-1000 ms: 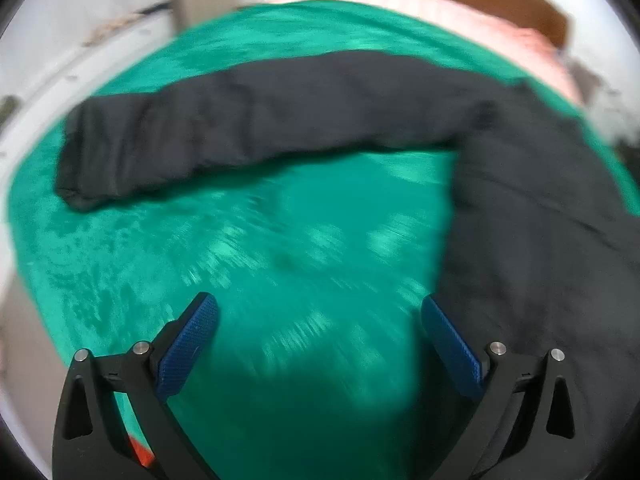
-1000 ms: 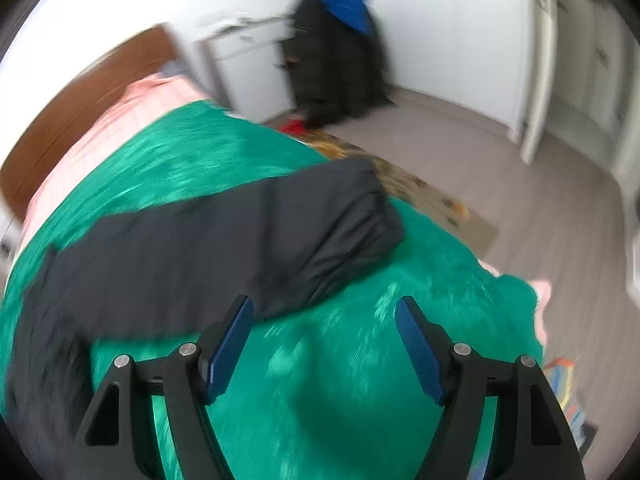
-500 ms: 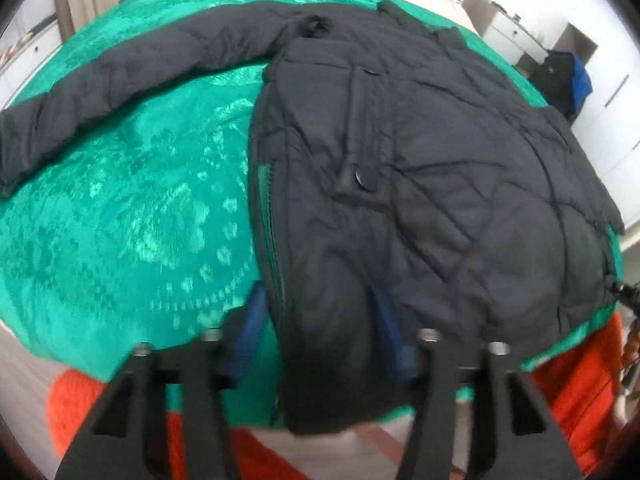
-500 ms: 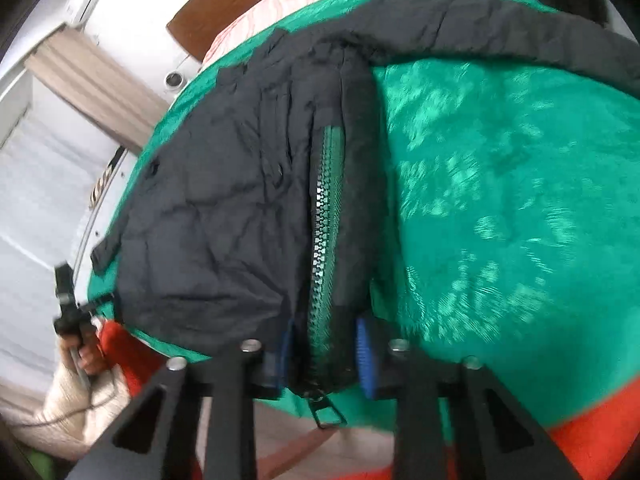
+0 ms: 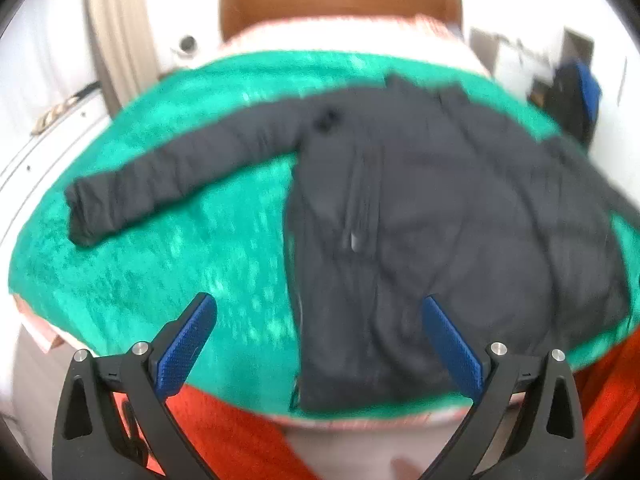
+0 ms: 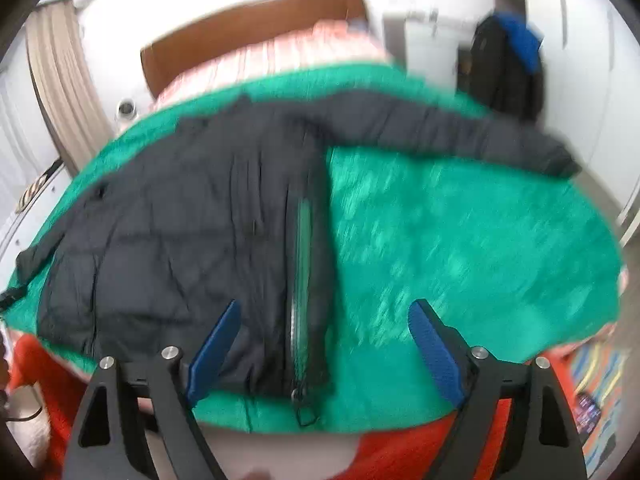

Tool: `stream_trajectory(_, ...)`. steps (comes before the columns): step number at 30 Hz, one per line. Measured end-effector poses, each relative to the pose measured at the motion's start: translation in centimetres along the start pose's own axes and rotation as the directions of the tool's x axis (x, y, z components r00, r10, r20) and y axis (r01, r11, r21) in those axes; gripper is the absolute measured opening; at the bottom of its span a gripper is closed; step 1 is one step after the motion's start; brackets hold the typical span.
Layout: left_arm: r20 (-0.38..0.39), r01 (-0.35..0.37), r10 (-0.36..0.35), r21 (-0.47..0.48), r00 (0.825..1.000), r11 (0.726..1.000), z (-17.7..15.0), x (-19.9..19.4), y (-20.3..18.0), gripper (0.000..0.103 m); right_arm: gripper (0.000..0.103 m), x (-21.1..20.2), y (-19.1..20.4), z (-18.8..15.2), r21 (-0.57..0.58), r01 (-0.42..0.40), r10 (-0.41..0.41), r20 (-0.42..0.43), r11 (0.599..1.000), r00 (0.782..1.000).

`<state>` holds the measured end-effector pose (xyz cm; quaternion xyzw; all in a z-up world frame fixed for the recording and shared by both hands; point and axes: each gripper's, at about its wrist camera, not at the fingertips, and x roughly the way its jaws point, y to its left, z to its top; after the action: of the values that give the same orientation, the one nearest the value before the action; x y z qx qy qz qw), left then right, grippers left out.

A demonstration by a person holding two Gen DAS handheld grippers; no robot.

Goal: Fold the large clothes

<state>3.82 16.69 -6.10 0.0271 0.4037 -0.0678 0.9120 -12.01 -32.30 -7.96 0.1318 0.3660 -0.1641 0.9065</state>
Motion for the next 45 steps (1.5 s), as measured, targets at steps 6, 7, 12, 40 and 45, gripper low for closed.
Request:
stream_trajectory(6, -0.005, 0.137, -0.143, -0.244, 0.99, 0.96, 2.1, 1.5, -0.1, 0.102, 0.092, -1.3, 1.3, 0.6, -0.024, -0.013, 0.016, 0.135, 1.0, 0.991)
stream_trajectory(7, -0.014, 0.148, -0.157, -0.262, 0.987, 0.954, 2.0, 2.2, -0.8, 0.102, 0.092, -1.4, 1.5, 0.7, -0.024, -0.025, 0.028, 0.138, 0.999, 0.99)
stream_trajectory(12, -0.086, 0.158, -0.174, -0.163, 0.981, 0.974, 0.7, 3.9, -3.6, 0.102, 0.092, -0.8, 2.5, -0.1, -0.041, -0.047, 0.052, 0.131, 0.998, 0.99)
stream_trajectory(40, 0.135, 0.016, 0.002, -0.128, 0.991, 0.992, 0.1, 3.2, -3.8, 0.102, 0.092, 0.8, 3.8, -0.6, -0.091, -0.085, 0.095, 0.12, 0.992, 0.988)
stream_trajectory(45, 0.126, 0.0, 0.015, -0.117, 0.992, 0.993, -0.1, 3.5, -4.1, 0.102, 0.092, 0.9, 3.8, -0.6, -0.09, -0.089, 0.099, 0.122, 0.992, 0.988)
